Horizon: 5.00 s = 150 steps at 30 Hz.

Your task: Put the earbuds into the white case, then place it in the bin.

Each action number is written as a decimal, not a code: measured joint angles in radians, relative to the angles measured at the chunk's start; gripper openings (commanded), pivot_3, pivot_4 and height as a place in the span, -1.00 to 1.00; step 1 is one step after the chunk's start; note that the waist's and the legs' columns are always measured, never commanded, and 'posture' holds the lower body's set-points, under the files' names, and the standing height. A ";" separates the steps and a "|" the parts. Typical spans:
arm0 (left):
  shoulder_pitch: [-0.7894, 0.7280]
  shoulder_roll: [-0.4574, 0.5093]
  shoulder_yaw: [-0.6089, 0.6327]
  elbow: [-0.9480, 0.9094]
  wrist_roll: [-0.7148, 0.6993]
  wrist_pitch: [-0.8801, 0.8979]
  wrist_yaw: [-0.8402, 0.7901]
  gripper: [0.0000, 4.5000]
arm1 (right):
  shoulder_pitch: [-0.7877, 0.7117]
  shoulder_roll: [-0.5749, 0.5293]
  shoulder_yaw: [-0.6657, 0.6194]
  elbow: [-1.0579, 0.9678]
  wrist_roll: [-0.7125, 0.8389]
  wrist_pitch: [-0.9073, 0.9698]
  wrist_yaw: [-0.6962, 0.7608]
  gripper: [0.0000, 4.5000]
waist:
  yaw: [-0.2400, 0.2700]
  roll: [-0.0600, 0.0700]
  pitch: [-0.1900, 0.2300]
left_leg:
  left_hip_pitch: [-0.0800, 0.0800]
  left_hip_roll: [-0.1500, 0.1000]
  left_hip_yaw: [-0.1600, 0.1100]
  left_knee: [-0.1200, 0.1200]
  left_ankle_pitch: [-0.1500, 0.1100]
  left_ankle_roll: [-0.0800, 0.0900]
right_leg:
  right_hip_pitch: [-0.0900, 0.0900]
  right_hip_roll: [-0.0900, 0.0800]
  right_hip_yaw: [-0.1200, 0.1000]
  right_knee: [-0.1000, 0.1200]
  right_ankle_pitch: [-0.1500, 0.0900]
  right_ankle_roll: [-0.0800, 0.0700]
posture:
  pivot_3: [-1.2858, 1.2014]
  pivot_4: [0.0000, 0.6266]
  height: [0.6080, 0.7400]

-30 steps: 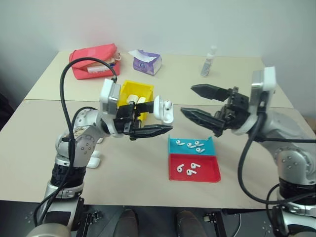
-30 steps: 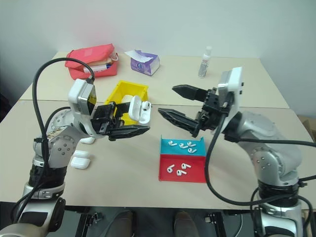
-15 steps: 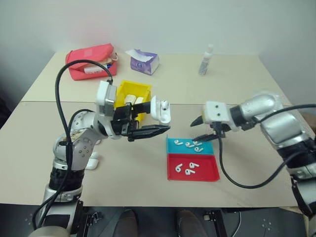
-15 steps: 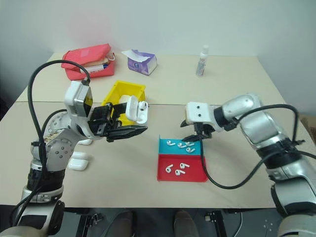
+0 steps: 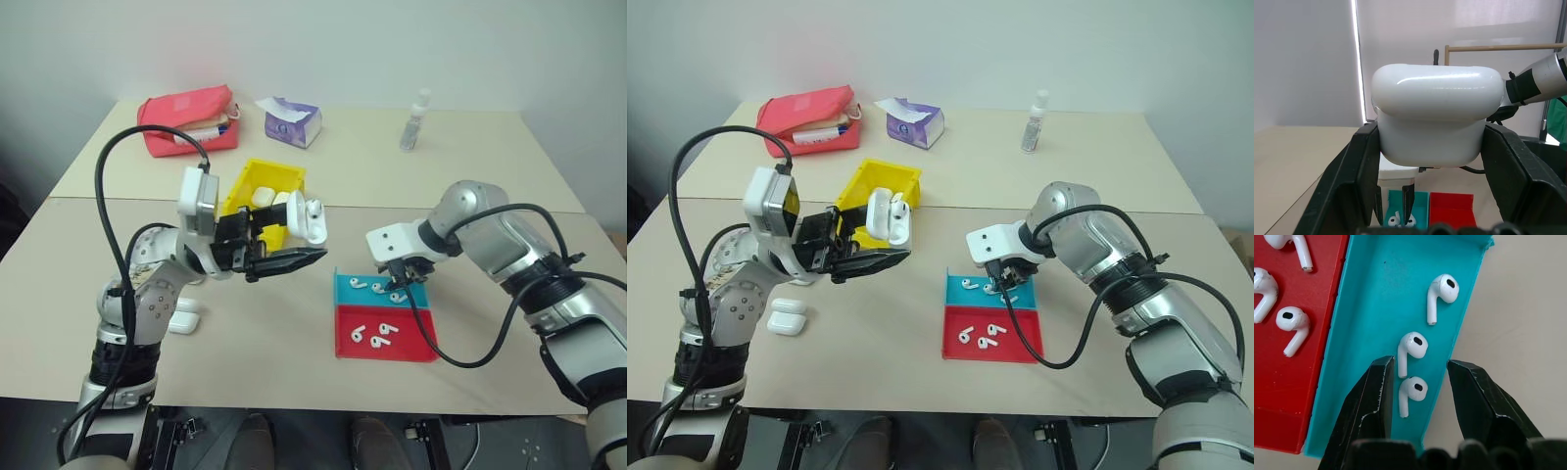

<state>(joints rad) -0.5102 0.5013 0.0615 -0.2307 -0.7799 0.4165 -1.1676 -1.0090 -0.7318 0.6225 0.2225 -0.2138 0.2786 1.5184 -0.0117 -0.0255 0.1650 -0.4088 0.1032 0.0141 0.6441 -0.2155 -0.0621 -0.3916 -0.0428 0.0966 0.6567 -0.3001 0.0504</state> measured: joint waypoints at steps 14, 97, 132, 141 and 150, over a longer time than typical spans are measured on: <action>0.000 -0.002 0.000 -0.003 0.002 -0.003 0.007 0.23 | 0.009 0.080 0.032 -0.008 -0.131 0.061 -0.028 -0.06 | -0.001 0.000 0.000 | 0.000 0.000 0.000 0.000 0.000 0.000 | 0.000 0.000 0.000 0.000 0.000 0.000 | 0.03 -0.52 1.00; -0.016 -0.018 -0.004 0.004 0.001 -0.005 0.001 0.23 | 0.166 0.160 -0.677 -0.244 0.388 0.689 -0.177 -0.71 | 0.002 0.000 0.000 | 0.001 0.000 -0.001 0.000 0.000 0.000 | 0.002 0.000 -0.001 0.000 0.000 0.000 | 0.03 -0.52 1.00; -0.120 -0.059 -0.043 0.049 0.003 0.070 0.042 0.23 | 0.414 0.387 -0.886 -0.731 1.344 0.736 -0.879 -0.71 | -0.006 0.000 0.000 | 0.000 0.000 -0.002 -0.001 0.000 0.000 | 0.001 0.000 -0.001 0.001 0.000 0.000 | 0.03 -0.52 1.00; -0.120 -0.060 -0.040 0.054 0.021 0.068 0.044 0.23 | 0.438 0.300 -0.819 -0.732 1.323 0.636 -0.827 0.28 | -0.004 0.000 0.000 | 0.000 0.000 -0.002 -0.001 0.000 0.000 | 0.001 0.000 -0.001 0.001 0.000 0.000 | 0.03 -0.52 1.00; -0.106 -0.065 -0.036 0.054 0.032 0.048 0.035 0.23 | 0.441 0.264 -0.798 -0.732 1.355 0.616 -0.839 0.42 | -0.003 0.000 0.000 | 0.000 0.000 -0.002 -0.001 0.000 0.000 | 0.001 0.000 -0.001 0.000 0.000 0.000 | 0.03 -0.52 1.00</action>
<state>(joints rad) -0.6166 0.4359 0.0255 -0.1767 -0.7479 0.4643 -1.1330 -0.5682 -0.4680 -0.1759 -0.5095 1.1416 0.8946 0.6791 -0.0148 -0.0251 0.1648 -0.4093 0.1030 0.0117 0.6433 -0.2154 -0.0623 -0.3905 -0.0426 0.0955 0.6571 -0.3003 0.0507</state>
